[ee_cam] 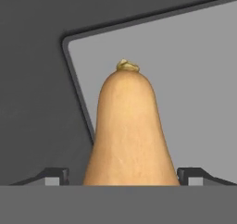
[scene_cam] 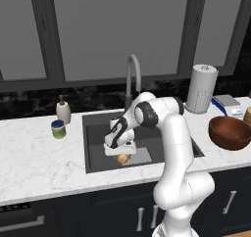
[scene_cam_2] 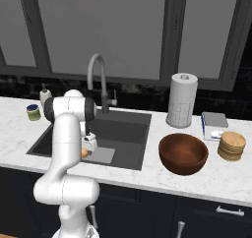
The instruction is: Pick the squash from the sink and place it in the bowl. Then pick the bowl and place it in the microwave. Then close the microwave door and press the start button.
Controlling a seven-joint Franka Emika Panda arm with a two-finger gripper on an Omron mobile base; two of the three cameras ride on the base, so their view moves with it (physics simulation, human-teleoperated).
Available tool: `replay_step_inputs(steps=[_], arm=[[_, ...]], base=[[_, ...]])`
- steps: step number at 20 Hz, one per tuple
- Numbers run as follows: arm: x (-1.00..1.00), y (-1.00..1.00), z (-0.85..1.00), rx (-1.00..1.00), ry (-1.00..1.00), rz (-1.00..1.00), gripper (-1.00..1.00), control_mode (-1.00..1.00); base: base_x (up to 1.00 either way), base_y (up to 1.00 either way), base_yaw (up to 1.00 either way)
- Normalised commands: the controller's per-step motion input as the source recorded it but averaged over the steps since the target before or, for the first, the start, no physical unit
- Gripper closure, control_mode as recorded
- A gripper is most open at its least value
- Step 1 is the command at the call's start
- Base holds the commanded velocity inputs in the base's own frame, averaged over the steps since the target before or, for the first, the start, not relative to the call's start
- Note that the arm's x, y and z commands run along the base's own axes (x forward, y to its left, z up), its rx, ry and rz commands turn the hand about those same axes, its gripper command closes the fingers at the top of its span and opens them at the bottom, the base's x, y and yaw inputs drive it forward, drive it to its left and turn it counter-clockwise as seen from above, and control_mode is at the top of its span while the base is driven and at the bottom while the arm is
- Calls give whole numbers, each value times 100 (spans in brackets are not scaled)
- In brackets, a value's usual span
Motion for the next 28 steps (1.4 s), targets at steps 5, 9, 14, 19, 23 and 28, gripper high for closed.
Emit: replay_step_inputs(steps=[5, 9, 14, 19, 23, 28], arm=[[0, 1, -5, 0, 0, 0, 100, -100], [-48, 0, 40, 0, -12, -10, 100, -100], [-58, 0, 77, 2, -8, -14, 100, -100], [-60, 0, 97, 7, 0, -16, 100, -100], [-73, 0, 89, 2, -4, -18, 100, -100], [-87, 0, 86, 0, -14, -16, 100, -100]], base=[[0, 0, 0], [0, 0, 0], [0, 0, 0], [0, 0, 0], [0, 0, 0], [0, 0, 0]])
